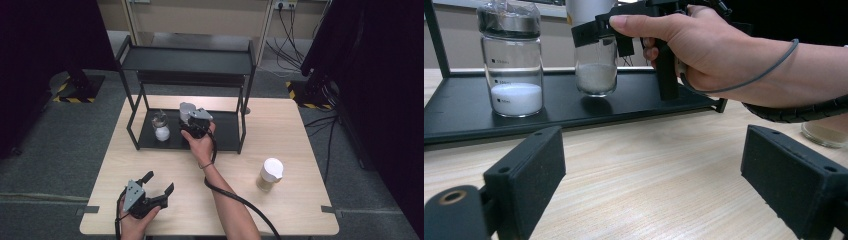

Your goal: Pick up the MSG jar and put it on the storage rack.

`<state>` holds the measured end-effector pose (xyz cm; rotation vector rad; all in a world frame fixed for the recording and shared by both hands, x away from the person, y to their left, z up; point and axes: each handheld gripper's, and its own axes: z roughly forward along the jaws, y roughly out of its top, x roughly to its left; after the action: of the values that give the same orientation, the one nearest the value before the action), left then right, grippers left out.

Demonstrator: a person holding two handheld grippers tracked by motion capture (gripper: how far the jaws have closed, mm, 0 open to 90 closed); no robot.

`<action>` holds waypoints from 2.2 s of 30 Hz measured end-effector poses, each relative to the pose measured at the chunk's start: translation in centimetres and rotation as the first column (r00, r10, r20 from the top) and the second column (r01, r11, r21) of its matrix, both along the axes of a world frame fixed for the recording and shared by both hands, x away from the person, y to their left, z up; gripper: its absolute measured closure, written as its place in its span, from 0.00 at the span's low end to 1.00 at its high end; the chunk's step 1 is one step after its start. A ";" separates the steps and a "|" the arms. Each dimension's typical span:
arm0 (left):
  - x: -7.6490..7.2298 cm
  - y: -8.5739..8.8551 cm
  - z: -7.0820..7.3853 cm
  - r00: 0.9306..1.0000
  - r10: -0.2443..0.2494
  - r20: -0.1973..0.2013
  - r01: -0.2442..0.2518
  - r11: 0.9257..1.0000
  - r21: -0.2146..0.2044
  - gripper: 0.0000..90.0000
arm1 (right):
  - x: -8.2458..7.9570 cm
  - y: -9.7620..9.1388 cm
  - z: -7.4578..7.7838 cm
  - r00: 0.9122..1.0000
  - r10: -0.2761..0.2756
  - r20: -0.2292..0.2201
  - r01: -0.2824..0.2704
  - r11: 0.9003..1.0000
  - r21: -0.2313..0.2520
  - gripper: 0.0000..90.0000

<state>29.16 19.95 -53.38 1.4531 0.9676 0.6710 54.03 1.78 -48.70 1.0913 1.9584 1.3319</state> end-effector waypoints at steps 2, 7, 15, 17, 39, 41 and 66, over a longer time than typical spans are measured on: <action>0.0 0.0 0.0 1.000 0.000 0.001 0.000 1.000 0.000 0.11 | 0.0 0.1 -0.2 1.000 0.000 0.001 0.000 1.000 -0.007 0.34; 0.0 0.0 0.0 1.000 -0.001 0.001 0.001 1.000 0.001 0.12 | 0.0 0.2 -0.3 1.000 0.001 0.007 -0.001 1.000 -0.021 0.34; 0.0 0.0 0.0 1.000 -0.001 0.002 0.001 1.000 0.002 0.12 | -0.1 0.3 -0.4 1.000 0.006 0.016 -0.005 1.000 -0.023 0.34; 0.0 0.0 0.0 1.000 -0.001 0.002 0.001 1.000 0.002 0.11 | -0.2 0.3 -0.5 1.000 0.006 0.021 -0.006 1.000 -0.026 0.34; -0.1 -0.1 0.0 1.000 0.001 0.006 -0.001 1.000 0.005 0.11 | -0.6 0.0 -0.7 0.999 0.013 0.031 -0.013 1.000 -0.024 0.34; -0.1 -0.1 0.0 1.000 0.001 0.006 -0.001 1.000 0.005 0.11 | -0.6 0.0 -0.7 0.999 0.016 0.030 -0.015 1.000 -0.025 0.34; -0.1 -0.1 0.0 1.000 0.000 0.010 0.000 1.000 0.009 0.12 | -0.5 -0.3 -0.9 1.000 -0.004 -0.016 0.004 1.000 -0.020 0.12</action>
<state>29.06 19.86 -53.39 1.4561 0.9584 0.6827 53.51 1.50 -49.55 1.0991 1.9761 1.3030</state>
